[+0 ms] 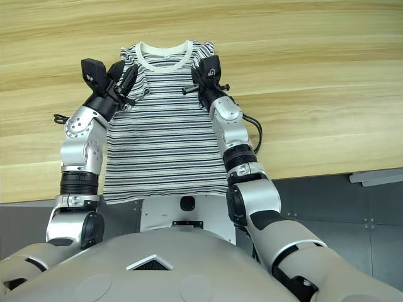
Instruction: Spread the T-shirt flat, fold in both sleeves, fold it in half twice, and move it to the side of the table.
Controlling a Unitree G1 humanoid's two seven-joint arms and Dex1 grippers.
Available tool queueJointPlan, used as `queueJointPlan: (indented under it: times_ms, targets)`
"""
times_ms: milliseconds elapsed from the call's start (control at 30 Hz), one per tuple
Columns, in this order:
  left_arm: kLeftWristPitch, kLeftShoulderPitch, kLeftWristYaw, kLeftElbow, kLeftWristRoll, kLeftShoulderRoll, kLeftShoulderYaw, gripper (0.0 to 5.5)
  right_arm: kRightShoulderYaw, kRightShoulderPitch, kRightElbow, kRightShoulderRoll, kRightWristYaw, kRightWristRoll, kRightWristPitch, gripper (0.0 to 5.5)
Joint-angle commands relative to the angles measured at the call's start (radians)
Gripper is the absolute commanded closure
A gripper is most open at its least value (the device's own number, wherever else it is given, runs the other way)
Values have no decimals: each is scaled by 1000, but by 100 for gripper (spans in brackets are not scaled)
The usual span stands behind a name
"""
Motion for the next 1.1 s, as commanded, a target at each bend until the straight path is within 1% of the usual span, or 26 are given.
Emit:
queueJointPlan:
  times_ms: [33, 233, 367, 400, 433, 500, 567, 633, 667, 700, 733, 800, 900, 933, 1000, 1033, 1100]
  targets:
    - [-13, -13, 9, 1, -1, -1, 3, 362, -4, 16, -27, -7, 33, 13, 0, 452]
    - [-14, -21, 0, -5, -10, 1, 11, 362, 1, 63, -160, -21, 159, 66, 4, 336]
    - [-29, -24, -34, -52, -54, -3, 24, 362, 6, 117, -337, -51, 298, 142, 30, 246]
    - [-41, -26, -47, -73, -69, 2, 29, 362, 5, 131, -385, -64, 330, 161, 26, 231]
    - [-75, -28, -67, -109, -72, 27, 38, 362, 11, 148, -438, -98, 359, 150, -21, 231]
    - [-162, -26, -107, -173, -21, 123, 47, 362, 34, 196, -549, -186, 430, 115, -102, 231]
    - [-224, 14, -243, -240, 31, 277, 20, 362, 65, 286, -677, -308, 535, 74, -219, 231]
    - [-299, 121, -449, -342, 73, 438, -71, 362, 95, 400, -789, -417, 623, 54, -323, 231]
    - [-365, 191, -531, -384, 123, 519, -127, 362, 110, 478, -853, -476, 671, 58, -354, 231]
    - [-441, 237, -581, -403, 169, 575, -167, 362, 121, 545, -905, -526, 708, 62, -371, 231]
    - [-512, 264, -606, -404, 198, 606, -190, 362, 128, 592, -934, -566, 729, 52, -401, 231]
    - [-621, 319, -659, -398, 179, 649, -211, 362, 135, 657, -922, -650, 754, -17, -551, 231]
    - [-750, 365, -680, -340, 131, 683, -194, 362, 115, 694, -821, -749, 732, -135, -815, 231]
    - [-874, 363, -662, -267, 167, 696, -185, 362, 88, 679, -749, -779, 704, -194, -962, 231]
    - [-1232, 346, -623, -79, 300, 741, -165, 362, 29, 629, -581, -818, 651, -303, -1248, 231]
    - [-1354, 336, -611, -12, 338, 756, -156, 362, 8, 609, -521, -826, 634, -344, -1342, 231]
    - [-1593, 303, -588, 156, 398, 763, -67, 362, -57, 564, -413, -823, 603, -495, -1487, 231]
